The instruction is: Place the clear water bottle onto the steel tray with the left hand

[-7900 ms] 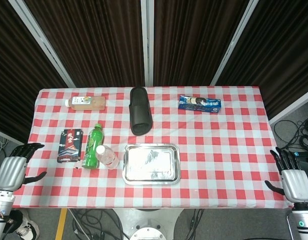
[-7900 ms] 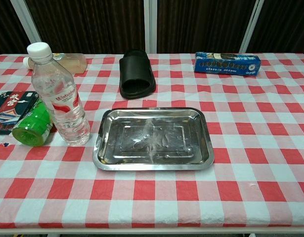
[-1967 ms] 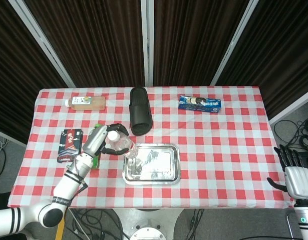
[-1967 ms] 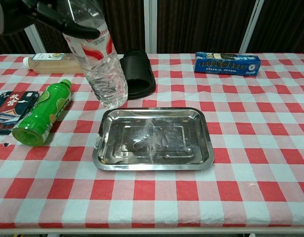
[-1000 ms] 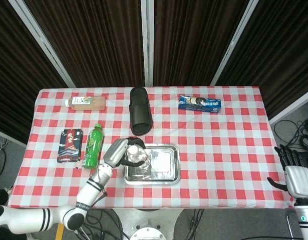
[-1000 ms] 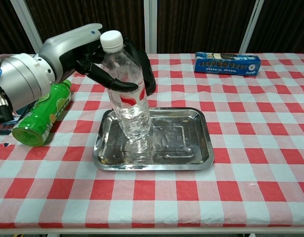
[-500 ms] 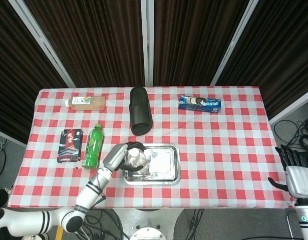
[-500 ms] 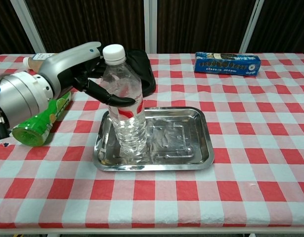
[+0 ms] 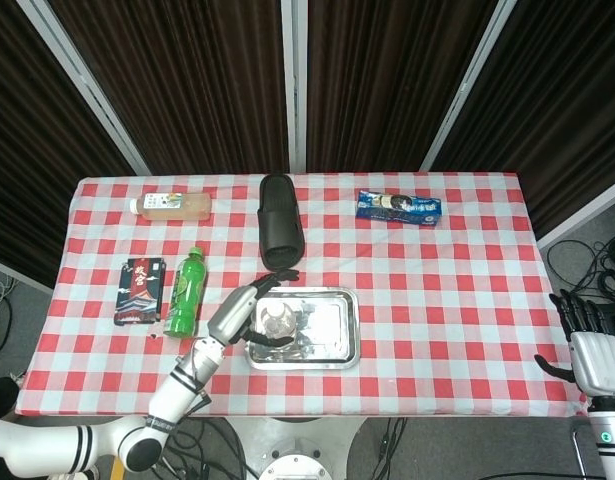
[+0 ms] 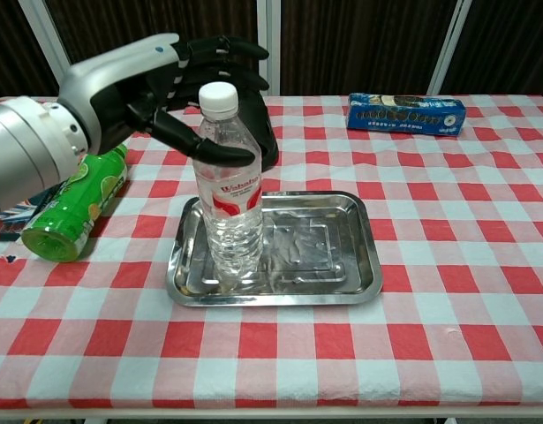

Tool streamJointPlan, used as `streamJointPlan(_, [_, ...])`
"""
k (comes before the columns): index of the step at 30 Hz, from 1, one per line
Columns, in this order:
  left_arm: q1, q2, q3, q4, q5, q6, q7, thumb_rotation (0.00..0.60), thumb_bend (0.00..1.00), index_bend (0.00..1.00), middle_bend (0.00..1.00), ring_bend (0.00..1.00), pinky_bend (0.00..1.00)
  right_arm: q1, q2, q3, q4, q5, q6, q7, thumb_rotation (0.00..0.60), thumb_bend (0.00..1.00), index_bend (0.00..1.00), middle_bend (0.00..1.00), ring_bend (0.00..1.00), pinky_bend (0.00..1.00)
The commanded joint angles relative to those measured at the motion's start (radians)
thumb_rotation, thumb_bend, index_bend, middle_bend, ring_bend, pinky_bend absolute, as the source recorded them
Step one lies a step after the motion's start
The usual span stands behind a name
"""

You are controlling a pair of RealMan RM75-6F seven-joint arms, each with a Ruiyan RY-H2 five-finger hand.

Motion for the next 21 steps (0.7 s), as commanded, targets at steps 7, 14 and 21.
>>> streamJointPlan(7, [-0.007, 0.149, -0.147, -0.179, -0.111, 0.033, 0.084, 0.6, 0.07, 0.19, 0.28, 0.19, 0.22, 0.0, 0.002, 0.0, -0.004, -0.002, 0.003, 0.0, 0.6, 0.09, 0.0, 0.0, 0.0, 0.0])
streamJointPlan(14, [0.062, 0.324, -0.244, -0.227, -0.139, 0.155, 0.145, 0.6, 0.13, 0.19, 0.29, 0.19, 0.22, 0.001, -0.002, -0.001, 0.002, -0.003, 0.001, 0.005, 0.6, 0.09, 0.0, 0.0, 0.0, 0.0])
streamJointPlan(21, [0.227, 0.47, -0.056, 0.022, 0.006, 0.275, 0.338, 0.6, 0.35, 0.3, 0.31, 0.19, 0.23, 0.001, -0.003, 0.002, -0.005, -0.011, 0.017, -0.004, 0.6, 0.09, 0.0, 0.0, 0.0, 0.0])
